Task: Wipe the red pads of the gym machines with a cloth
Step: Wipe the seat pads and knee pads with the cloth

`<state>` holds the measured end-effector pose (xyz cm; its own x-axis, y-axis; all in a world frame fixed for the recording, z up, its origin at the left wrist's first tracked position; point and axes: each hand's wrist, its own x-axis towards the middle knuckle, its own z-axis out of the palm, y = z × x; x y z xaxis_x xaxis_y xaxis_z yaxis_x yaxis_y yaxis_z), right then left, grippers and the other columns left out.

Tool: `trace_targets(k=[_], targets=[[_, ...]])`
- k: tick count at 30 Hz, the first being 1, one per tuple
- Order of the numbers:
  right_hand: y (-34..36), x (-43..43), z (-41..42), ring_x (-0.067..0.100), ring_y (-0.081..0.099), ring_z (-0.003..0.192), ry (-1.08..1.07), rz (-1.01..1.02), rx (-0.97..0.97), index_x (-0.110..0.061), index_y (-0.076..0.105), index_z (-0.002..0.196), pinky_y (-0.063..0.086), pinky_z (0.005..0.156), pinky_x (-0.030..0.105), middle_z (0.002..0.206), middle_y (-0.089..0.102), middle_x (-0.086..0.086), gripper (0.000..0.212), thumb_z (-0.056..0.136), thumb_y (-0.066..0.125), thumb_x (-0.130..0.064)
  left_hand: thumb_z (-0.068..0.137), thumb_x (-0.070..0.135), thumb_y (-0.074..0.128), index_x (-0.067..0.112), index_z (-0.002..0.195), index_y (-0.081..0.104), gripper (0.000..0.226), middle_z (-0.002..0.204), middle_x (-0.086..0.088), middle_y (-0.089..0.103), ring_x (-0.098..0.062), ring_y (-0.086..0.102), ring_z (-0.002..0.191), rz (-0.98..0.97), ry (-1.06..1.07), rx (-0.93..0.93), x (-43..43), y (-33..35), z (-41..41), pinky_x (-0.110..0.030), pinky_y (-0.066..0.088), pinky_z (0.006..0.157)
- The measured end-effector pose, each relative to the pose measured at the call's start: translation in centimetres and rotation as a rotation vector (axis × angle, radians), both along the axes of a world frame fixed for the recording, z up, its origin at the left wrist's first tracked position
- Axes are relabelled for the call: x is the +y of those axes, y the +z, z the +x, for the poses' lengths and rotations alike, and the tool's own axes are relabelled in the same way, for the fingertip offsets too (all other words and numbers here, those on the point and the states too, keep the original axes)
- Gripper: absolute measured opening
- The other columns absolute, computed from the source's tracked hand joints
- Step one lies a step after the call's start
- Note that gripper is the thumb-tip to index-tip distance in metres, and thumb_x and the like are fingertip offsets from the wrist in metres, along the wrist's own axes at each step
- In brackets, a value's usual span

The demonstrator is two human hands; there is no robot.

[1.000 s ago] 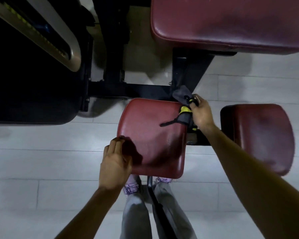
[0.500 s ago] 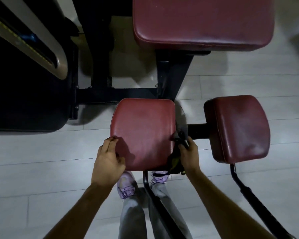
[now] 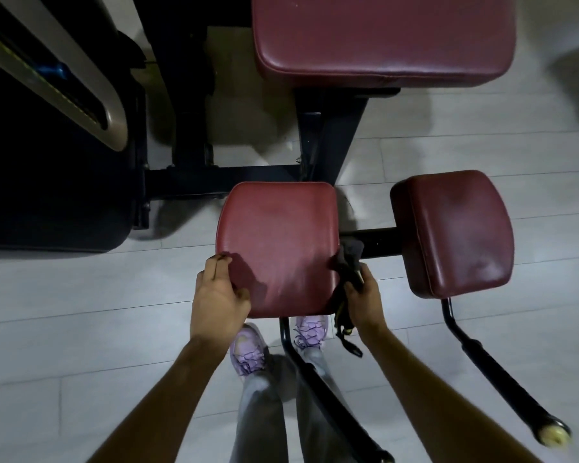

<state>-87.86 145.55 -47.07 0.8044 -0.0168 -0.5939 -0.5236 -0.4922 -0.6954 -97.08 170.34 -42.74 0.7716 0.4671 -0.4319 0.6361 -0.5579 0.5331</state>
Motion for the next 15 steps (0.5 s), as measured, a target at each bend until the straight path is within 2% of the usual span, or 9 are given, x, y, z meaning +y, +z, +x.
trace_targets(k=[2,6,8,9,11,12,14,15], targets=[[0.9,-0.6,-2.4,0.031,0.067,0.073,-0.024,-0.008,0.040,-0.021,0.059,0.110,0.056,0.063,0.041,0.087,0.069,0.017,0.040,0.091,0.043,0.011,0.083,0.005,0.064,0.000,0.141,0.051,0.060,0.143,-0.011,0.048,-0.034,0.049,0.122,0.000,-0.018,-0.005,0.2,-0.1,-0.1,-0.043,0.047,0.106],[1.5,-1.7,-0.5,0.031,0.072,0.084,0.160,-0.053,0.091,-0.017,0.056,0.114,0.060,0.072,0.044,0.093,0.073,0.008,0.036,0.089,0.054,0.009,0.084,0.005,0.063,0.002,0.144,0.048,0.062,0.145,-0.010,0.046,-0.032,0.047,0.125,0.001,-0.040,-0.007,0.3,-0.3,-0.4,-0.043,0.046,0.108],[2.2,-2.0,1.2,0.025,0.070,0.093,0.241,-0.097,0.102,-0.015,0.057,0.119,0.059,0.079,0.037,0.101,0.072,0.001,0.042,0.086,0.057,0.011,0.086,0.006,0.063,0.004,0.146,0.046,0.062,0.147,-0.009,0.045,-0.031,0.046,0.128,-0.001,-0.035,-0.010,0.2,-0.2,-0.5,-0.043,0.046,0.110],[2.6,-1.9,1.4,0.022,0.070,0.093,0.239,-0.106,0.108,-0.015,0.057,0.120,0.058,0.076,0.031,0.101,0.071,-0.001,0.043,0.086,0.057,0.011,0.086,0.006,0.063,0.005,0.147,0.046,0.063,0.148,-0.009,0.044,-0.031,0.046,0.129,-0.003,-0.032,-0.010,0.2,-0.2,-0.6,-0.043,0.045,0.111],[3.0,-0.9,-0.1,0.024,0.071,0.080,0.153,-0.121,0.092,-0.016,0.056,0.117,0.057,0.062,0.026,0.095,0.071,0.002,0.037,0.091,0.054,0.010,0.087,0.005,0.061,0.006,0.148,0.045,0.063,0.151,-0.008,0.042,-0.030,0.046,0.131,-0.009,-0.036,-0.014,0.3,-0.3,-0.7,-0.042,0.045,0.112],[2.7,-0.2,-1.6,0.029,0.072,0.075,0.071,-0.104,0.080,-0.017,0.055,0.117,0.059,0.059,0.032,0.094,0.072,0.006,0.037,0.092,0.051,0.010,0.087,0.004,0.061,0.006,0.149,0.045,0.064,0.152,-0.008,0.041,-0.030,0.046,0.133,-0.017,-0.042,-0.018,0.4,-0.4,-0.8,-0.041,0.044,0.113],[1.7,1.2,-5.0,0.036,0.075,0.077,-0.131,-0.014,0.103,-0.021,0.053,0.122,0.063,0.066,0.047,0.102,0.072,0.012,0.043,0.092,0.047,0.010,0.087,0.002,0.060,0.006,0.149,0.045,0.065,0.155,-0.006,0.039,-0.028,0.046,0.136,-0.057,-0.046,-0.030,0.8,-0.6,-1.1,-0.037,0.042,0.115],[1.5,2.2,-6.4,0.037,0.075,0.085,-0.213,0.041,0.131,-0.020,0.052,0.126,0.063,0.073,0.049,0.107,0.072,0.013,0.045,0.092,0.046,0.010,0.087,0.000,0.060,0.006,0.149,0.046,0.064,0.156,-0.004,0.039,-0.027,0.045,0.138,-0.084,-0.038,-0.040,1.0,-0.6,-1.3,-0.033,0.038,0.116]])
